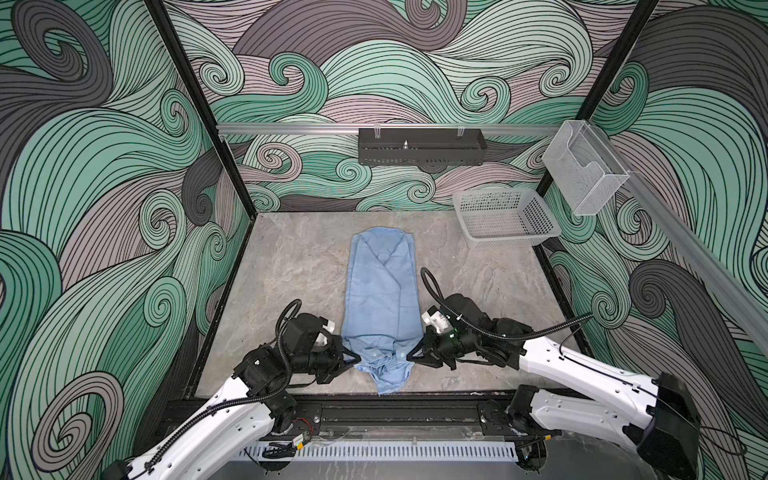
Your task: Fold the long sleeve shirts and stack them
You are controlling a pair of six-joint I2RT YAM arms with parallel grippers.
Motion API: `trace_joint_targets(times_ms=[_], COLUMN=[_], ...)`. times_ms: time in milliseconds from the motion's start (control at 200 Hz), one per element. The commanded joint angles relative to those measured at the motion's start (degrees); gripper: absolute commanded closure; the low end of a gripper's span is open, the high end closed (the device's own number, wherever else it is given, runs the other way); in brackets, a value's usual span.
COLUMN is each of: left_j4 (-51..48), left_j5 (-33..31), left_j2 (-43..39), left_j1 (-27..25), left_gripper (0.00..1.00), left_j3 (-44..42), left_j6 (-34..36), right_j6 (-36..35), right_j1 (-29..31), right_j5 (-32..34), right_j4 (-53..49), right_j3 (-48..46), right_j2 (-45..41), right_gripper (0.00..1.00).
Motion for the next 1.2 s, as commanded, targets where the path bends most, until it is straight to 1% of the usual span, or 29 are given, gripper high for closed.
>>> trace_joint_targets(times_ms=[0, 50, 140, 215, 285, 425, 545, 560, 610, 726, 856, 966, 1196], left_j4=[4.49, 5.96, 6.39, 6.96, 6.67, 7.63, 11.03, 11.33, 11.63, 13.2, 13.49, 13.84, 13.96], left_j5=[-2.45, 0.5, 3.13, 6.36, 7.97, 13.67, 14.77, 15.0, 15.58, 16.06, 16.74, 17.18, 17.28], left_j2=[6.12, 11.32, 19.34, 25.19, 30.21, 41.24, 47.33, 49.4, 52.3, 56.22, 59.36, 60.65, 63.3], left_j1=[2.95, 5.36, 9.17, 13.63, 16.81, 21.6, 24.14, 24.33, 24.94, 26.46, 27.09, 27.06, 27.1], left_gripper=[1.0, 1.0, 1.0, 1.0, 1.0, 1.0, 1.0, 1.0, 1.0, 1.0, 1.0, 1.0, 1.0], left_j3=[4.77, 6.5, 10.78, 14.08, 17.27, 22.29, 24.41, 24.73, 26.16, 27.88, 30.25, 31.83, 34.16], left_j6=[1.41, 3.1, 7.09, 9.64, 12.81, 16.77, 17.43, 17.5, 18.19, 18.22, 18.61, 18.48, 18.68], right_j6=[-1.25, -2.66, -6.0, -8.03, -10.15, -12.5, -13.64, -13.69, -13.69, -13.55, -13.95, -14.2, -15.0], right_j1=[-4.25, -6.72, -10.8, -13.25, -15.05, -18.23, -19.94, -20.12, -20.66, -22.39, -24.65, -25.97, -26.73], right_j5=[-0.39, -1.71, -4.74, -7.45, -8.86, -11.91, -13.31, -13.54, -13.95, -14.65, -14.1, -13.96, -13.61], right_j4=[-0.68, -0.77, -2.02, -2.14, -3.01, -3.14, -2.8, -2.73, -1.79, -0.22, 0.44, 0.85, -0.33], right_j3=[3.01, 5.07, 10.02, 14.13, 18.14, 24.02, 27.99, 28.31, 29.12, 29.98, 29.48, 29.43, 32.56], right_j2=[2.75, 5.12, 11.0, 16.52, 21.15, 30.29, 36.76, 37.45, 39.66, 43.1, 44.51, 45.12, 47.42], right_gripper=[0.97, 0.97, 0.96, 0.96, 0.96, 0.96, 0.96, 0.96, 0.96, 0.96, 0.96, 0.96, 0.96])
